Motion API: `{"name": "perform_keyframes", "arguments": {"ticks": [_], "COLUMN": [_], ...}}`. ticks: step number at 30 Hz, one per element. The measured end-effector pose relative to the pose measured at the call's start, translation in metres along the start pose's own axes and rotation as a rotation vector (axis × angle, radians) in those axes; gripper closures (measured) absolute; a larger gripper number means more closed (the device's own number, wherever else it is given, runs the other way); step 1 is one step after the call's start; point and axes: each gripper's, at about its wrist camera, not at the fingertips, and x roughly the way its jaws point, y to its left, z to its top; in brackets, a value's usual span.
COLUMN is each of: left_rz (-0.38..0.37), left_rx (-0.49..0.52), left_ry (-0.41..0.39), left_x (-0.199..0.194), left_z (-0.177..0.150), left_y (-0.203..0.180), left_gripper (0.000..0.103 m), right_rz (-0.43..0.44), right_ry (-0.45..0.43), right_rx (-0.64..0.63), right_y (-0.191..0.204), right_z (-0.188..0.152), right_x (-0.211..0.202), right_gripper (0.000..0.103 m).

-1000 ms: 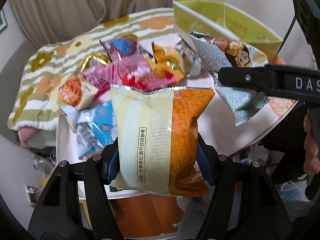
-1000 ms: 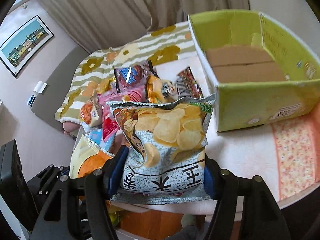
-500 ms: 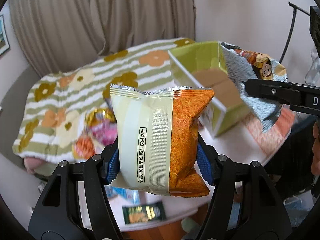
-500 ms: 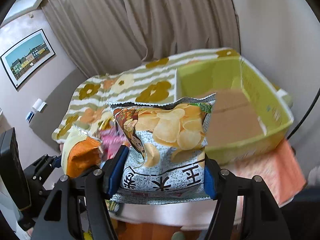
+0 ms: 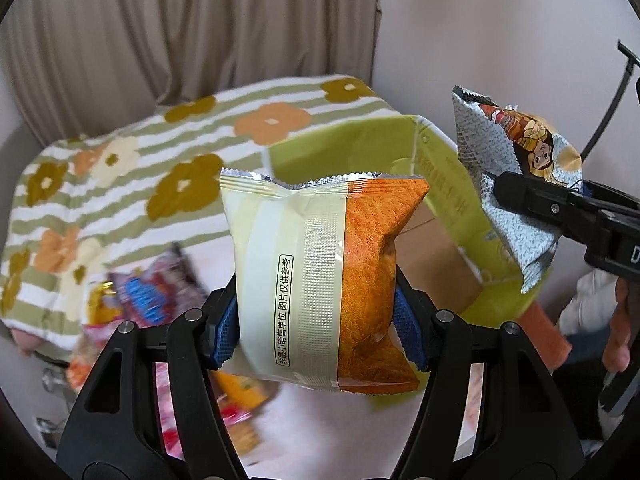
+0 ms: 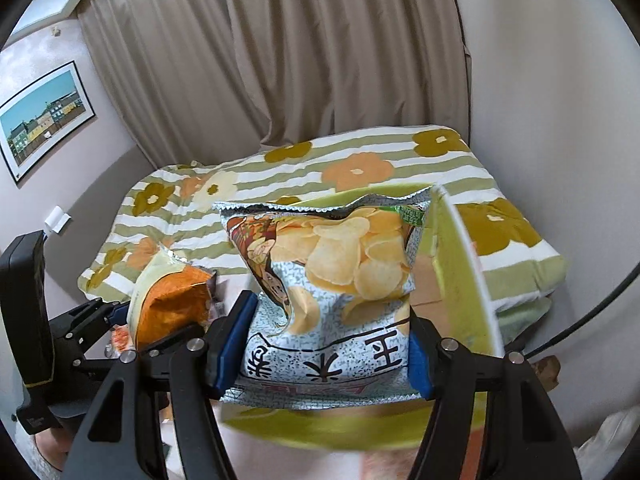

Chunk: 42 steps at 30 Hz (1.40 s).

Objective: Organize snacks
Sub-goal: 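Carry both bags over the yellow-green box and open the left tool, then lower the grey chip bag into the box and open the right tool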

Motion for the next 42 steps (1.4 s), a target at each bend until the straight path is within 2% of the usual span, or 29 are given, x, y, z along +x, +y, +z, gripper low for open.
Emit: {"name": "perform_keyframes", "arguments": {"ticks": [6,9,12,14,15,16,18,22,29,38,42], "left_rz": [-0.052,-0.012,-0.029,-0.048,-0.042,-0.026,-0.007,-0.031,0.019,0.034,0.036], "left_rx": [-0.026,0.019,0.052,0.075,0.086,0.1,0.116,0.1,0.088,0.018,-0.007], "left_ry": [0.11,0.139,0.163,0.165,0.163,0.155,0.14,0.147,0.128,0.11,0.111], "left_x": [0.062,0.08,0.092,0.094,0.093,0.093,0.09,0.082,0.049,0.028,0.025], "left_z": [0.025,0.03,0.038,0.039,0.037,0.038,0.038,0.037,0.028,0.019,0.013], "left_y": [-0.025,-0.036,-0.044,-0.05,-0.053,-0.055,-0.057,-0.047,-0.024,-0.006,0.0], "left_gripper": [0.041,0.041,0.037,0.024,0.01,0.004,0.003,0.003,0.003,0.003,0.003], "right_rz": [-0.012,-0.018,-0.027,-0.038,-0.041,-0.041,-0.044,-0.056,-0.073,-0.051,-0.069], "right_ry": [0.052,0.069,0.071,0.068,0.068,0.069,0.074,0.078,0.119,0.218,0.229], "right_rx": [0.044,0.072,0.093,0.109,0.119,0.126,0.127,0.117,0.035,-0.006,-0.023], "right_y": [-0.045,-0.059,-0.068,-0.07,-0.072,-0.073,-0.074,-0.074,-0.054,-0.044,-0.044], "right_z": [0.012,0.013,0.014,0.014,0.014,0.015,0.015,0.015,0.008,-0.009,-0.011], "right_x": [0.021,0.027,0.03,0.028,0.028,0.027,0.027,0.027,0.025,0.055,0.069], "right_gripper": [0.041,0.041,0.041,0.041,0.041,0.041,0.041,0.041,0.041,0.041,0.039]}}
